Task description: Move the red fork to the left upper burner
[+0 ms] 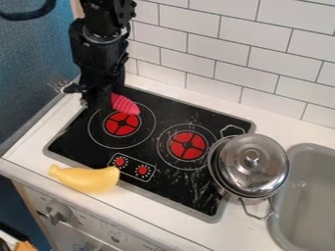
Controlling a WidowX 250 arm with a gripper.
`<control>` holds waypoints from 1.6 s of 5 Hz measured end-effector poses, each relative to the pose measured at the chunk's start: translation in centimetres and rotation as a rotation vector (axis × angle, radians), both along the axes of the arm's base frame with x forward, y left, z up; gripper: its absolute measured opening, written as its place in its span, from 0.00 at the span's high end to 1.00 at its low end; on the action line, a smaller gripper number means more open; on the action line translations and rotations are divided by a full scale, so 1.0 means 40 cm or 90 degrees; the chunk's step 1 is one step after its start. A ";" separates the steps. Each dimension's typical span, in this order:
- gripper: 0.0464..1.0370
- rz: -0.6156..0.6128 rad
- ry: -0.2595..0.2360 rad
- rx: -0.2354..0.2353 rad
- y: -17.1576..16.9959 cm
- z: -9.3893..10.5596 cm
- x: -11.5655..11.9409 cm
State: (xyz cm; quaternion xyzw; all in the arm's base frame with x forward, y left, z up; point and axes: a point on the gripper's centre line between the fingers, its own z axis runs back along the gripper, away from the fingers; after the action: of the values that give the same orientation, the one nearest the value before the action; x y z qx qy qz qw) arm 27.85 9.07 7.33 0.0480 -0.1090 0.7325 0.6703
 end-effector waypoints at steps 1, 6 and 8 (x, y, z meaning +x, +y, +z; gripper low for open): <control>0.67 0.030 0.016 0.027 0.049 -0.057 0.062; 0.05 -0.007 0.028 -0.055 0.088 -0.169 0.096; 0.04 -0.086 0.040 -0.030 0.054 -0.064 0.109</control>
State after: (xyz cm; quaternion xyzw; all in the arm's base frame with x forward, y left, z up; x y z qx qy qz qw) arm 32.20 11.21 4.79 0.0477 -0.0732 0.6864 0.7220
